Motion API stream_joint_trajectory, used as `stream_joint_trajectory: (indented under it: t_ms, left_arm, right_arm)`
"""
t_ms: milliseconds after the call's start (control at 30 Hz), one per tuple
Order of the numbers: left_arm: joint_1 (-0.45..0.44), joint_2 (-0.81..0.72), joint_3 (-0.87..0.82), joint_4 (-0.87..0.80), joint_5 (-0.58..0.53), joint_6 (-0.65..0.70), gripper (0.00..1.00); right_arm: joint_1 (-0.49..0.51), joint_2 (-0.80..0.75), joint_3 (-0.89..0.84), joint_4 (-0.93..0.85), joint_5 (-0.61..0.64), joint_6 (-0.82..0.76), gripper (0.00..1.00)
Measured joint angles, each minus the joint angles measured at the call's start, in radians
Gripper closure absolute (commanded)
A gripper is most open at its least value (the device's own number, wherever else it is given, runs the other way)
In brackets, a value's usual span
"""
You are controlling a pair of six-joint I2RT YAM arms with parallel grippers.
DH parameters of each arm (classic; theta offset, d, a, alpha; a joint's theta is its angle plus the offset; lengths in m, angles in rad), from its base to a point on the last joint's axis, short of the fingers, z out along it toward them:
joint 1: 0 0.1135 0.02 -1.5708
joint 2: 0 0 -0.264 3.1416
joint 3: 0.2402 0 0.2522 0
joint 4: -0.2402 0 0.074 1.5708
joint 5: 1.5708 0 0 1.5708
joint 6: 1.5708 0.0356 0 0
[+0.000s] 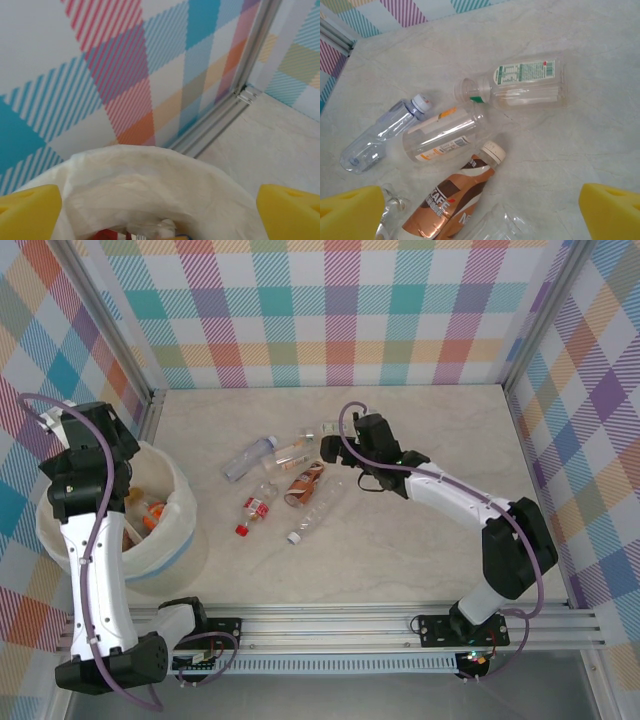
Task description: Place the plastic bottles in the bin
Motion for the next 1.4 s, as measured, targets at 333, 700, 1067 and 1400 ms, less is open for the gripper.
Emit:
stream_joint_trajectory:
  t_ms: [333,700,1067,1400]
  left_arm:
    - [0.0,-0.009,0.002,-0.012,0.352,-0.029,0.0]
    - [-0.34,-0.031,0.052,0.033,0.659,-0.036,0.0]
    - [-0.506,0.049,0.015,0.106,0.673,-0.026,0.0]
    - [-0.541,0.105,-0.041,0.168,0.742,-0.057,0.0]
  right_arm:
    - [0.04,0.064,-0.027,-0.103,0.025,0.224,0.0]
    - [0.065,0.189,-0.016,-0.16,0.024,0.358,0.06]
    - [0.108,0.288,0.01,-0.161,0.022,0.44,0.12]
    - [0.11,0.301,-0.021,-0.072,0.011,0.526,0.41]
